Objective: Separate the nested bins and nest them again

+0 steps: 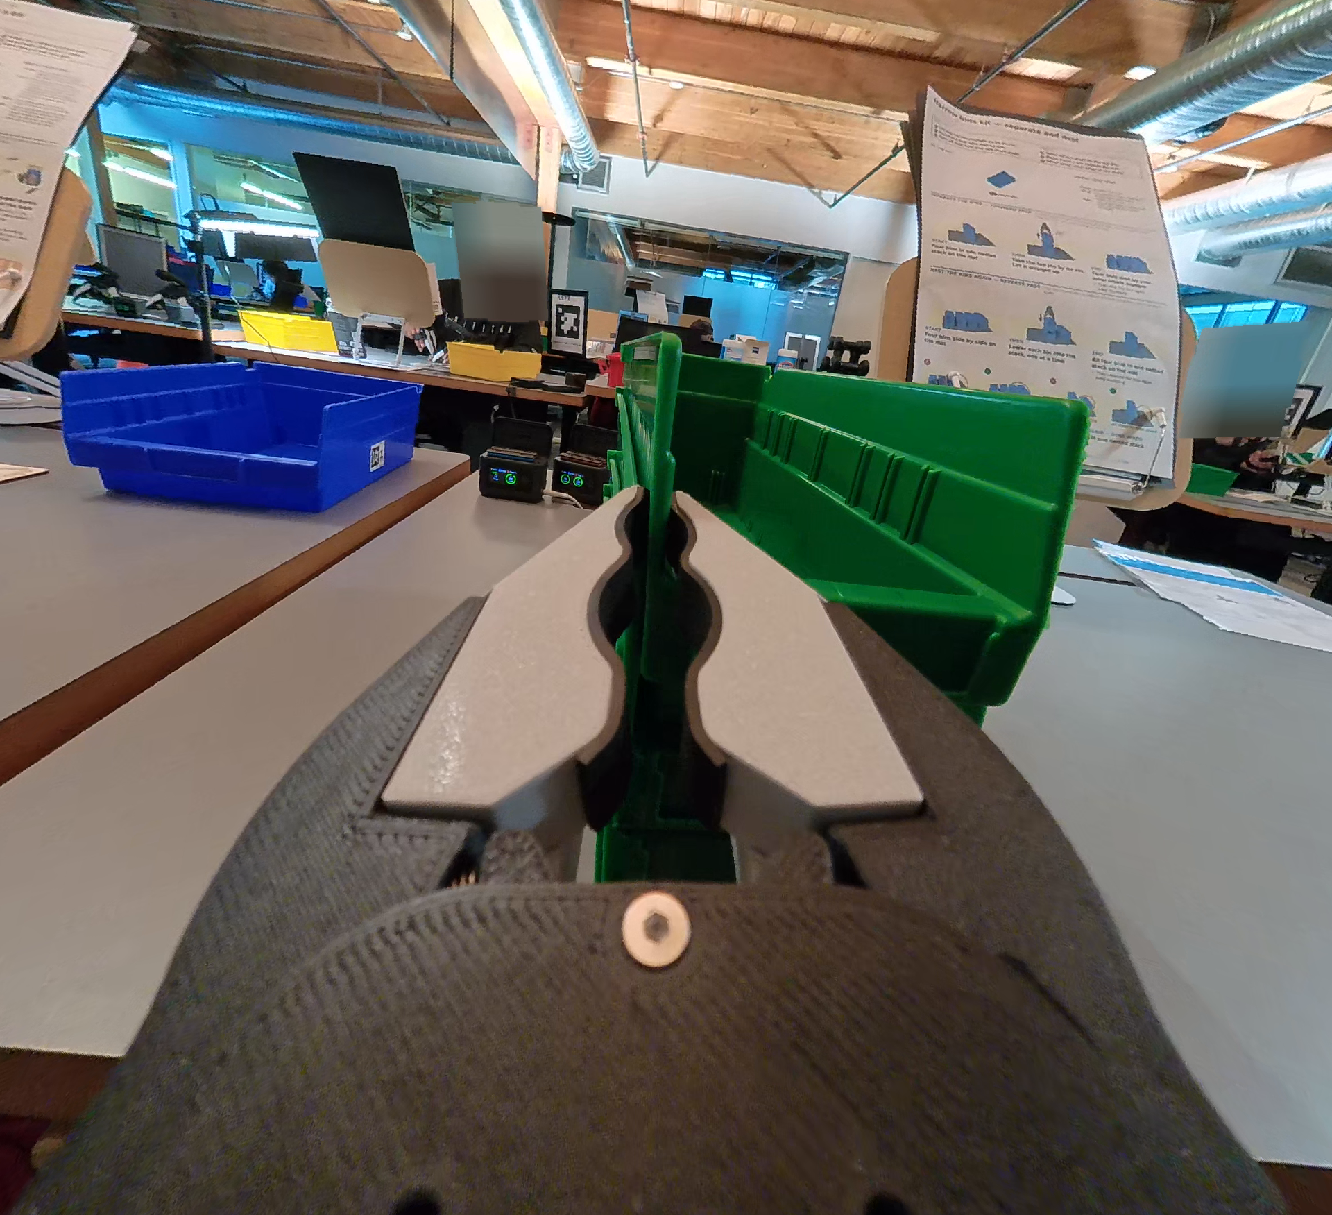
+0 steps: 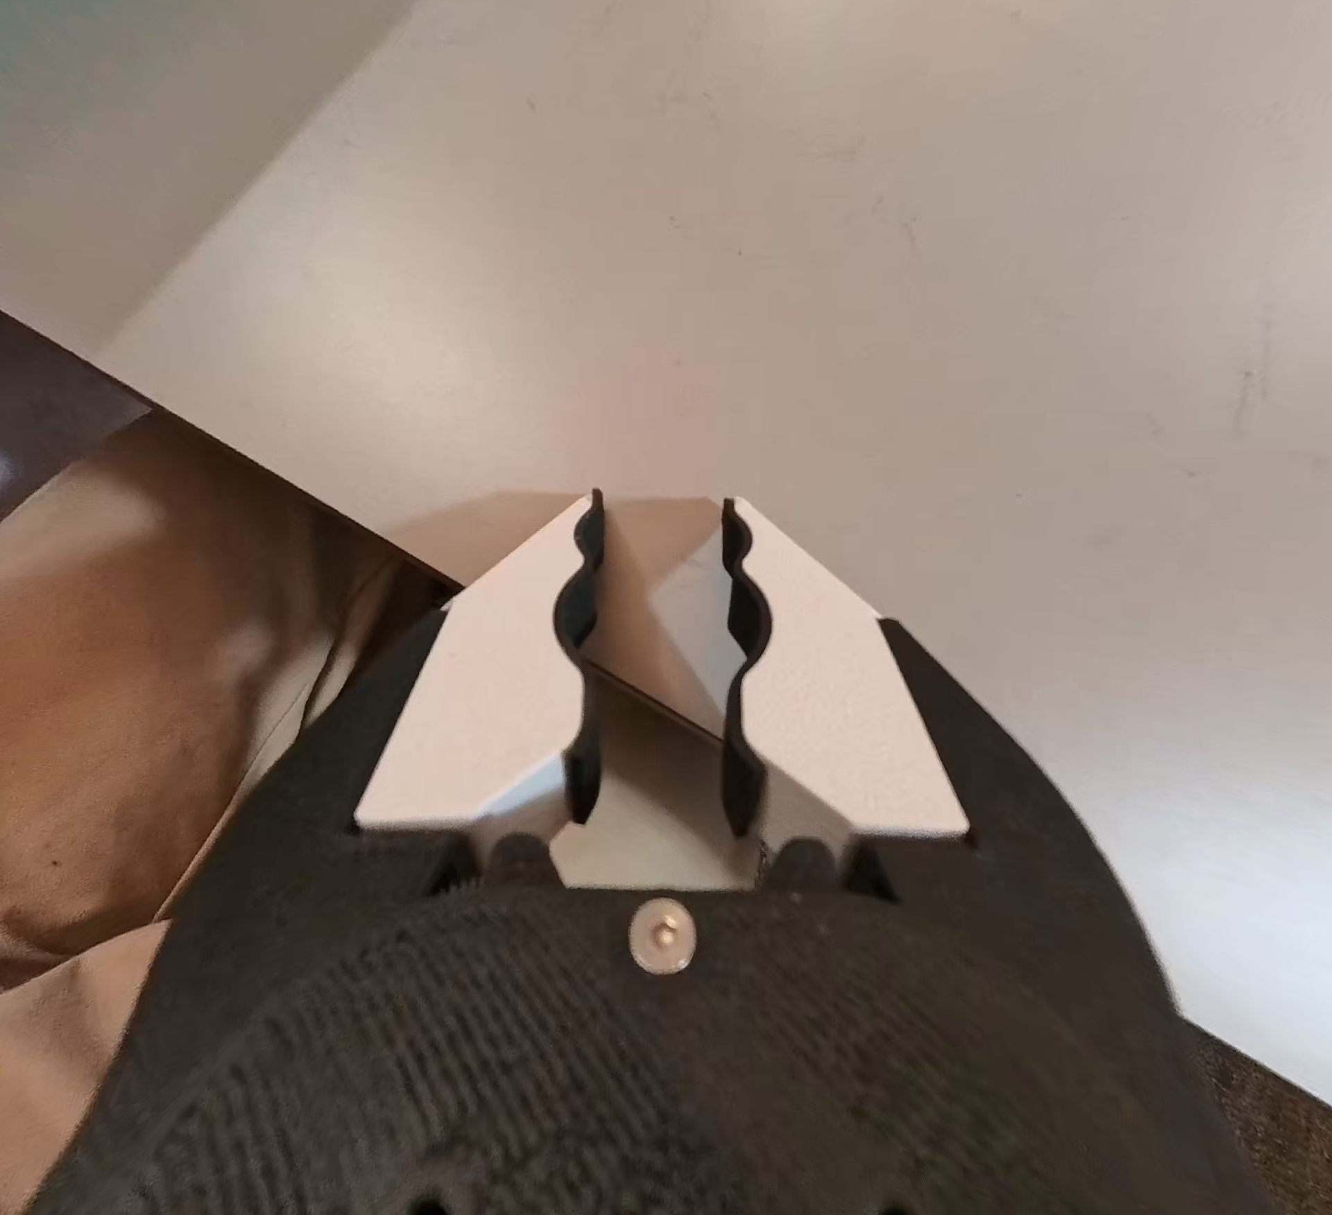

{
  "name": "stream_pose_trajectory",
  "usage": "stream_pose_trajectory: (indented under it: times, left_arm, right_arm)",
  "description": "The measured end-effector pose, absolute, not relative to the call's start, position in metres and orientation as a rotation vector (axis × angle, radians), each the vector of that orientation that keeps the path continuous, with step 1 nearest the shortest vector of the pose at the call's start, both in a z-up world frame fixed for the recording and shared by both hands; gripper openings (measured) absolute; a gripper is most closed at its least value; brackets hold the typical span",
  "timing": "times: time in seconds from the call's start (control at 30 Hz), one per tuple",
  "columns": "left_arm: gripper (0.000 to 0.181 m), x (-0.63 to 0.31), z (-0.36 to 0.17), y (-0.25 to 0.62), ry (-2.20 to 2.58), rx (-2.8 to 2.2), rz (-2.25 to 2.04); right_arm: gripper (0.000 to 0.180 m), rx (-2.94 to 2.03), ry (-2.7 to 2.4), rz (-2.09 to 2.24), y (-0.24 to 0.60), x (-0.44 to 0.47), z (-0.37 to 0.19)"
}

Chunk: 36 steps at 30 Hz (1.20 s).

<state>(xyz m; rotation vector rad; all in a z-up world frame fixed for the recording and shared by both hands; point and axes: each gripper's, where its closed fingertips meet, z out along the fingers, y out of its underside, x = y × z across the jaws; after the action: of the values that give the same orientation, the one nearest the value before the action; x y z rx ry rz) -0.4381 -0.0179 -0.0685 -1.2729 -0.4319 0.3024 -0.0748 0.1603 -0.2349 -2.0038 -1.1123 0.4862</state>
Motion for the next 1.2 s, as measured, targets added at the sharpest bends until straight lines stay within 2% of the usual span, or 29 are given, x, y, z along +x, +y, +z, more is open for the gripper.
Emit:
stream_pose_trajectory:
  times: [0.03, 0.2, 0.37, 0.5, 0.7, 0.8, 0.97, 1.1, 1.2]
  left_arm:
    - [0.002, -0.438, -0.068, -0.018, -0.431, -1.273, 0.303]
    - [0.004, -0.436, -0.064, -0.022, -0.426, -1.252, 0.311]
    - [0.007, -0.427, -0.031, -0.038, -0.370, -1.133, 0.360]
    - [0.008, -0.430, -0.033, -0.036, -0.385, -1.161, 0.320]
    - [0.028, -0.439, -0.055, -0.016, -0.420, -1.363, 0.284]
    - [0.027, -0.441, -0.049, -0.015, -0.408, -1.367, 0.293]
    - [0.014, -0.439, -0.034, -0.012, -0.331, -1.403, 0.337]
    - [0.023, -0.438, -0.055, 0.000, -0.272, -1.610, 0.356]
    - [0.007, -0.444, -0.051, -0.004, -0.321, -1.563, 0.350]
  right_arm:
    - [0.032, -2.001, -1.113, 0.486, 0.160, -0.075, -0.235]
    - [0.031, -1.990, -1.118, 0.488, 0.160, -0.076, -0.235]
    - [0.031, -1.956, -1.135, 0.476, 0.160, -0.077, -0.234]
    - [0.031, -1.959, -1.131, 0.478, 0.160, -0.077, -0.234]
    - [0.030, -1.956, -1.131, 0.474, 0.160, -0.078, -0.234]
    - [0.030, -1.956, -1.129, 0.474, 0.160, -0.078, -0.234]
    - [0.029, -1.954, -1.128, 0.469, 0.160, -0.078, -0.234]
    - [0.029, -1.953, -1.127, 0.464, 0.160, -0.079, -0.234]
    - [0.029, -1.951, -1.126, 0.457, 0.160, -0.079, -0.234]
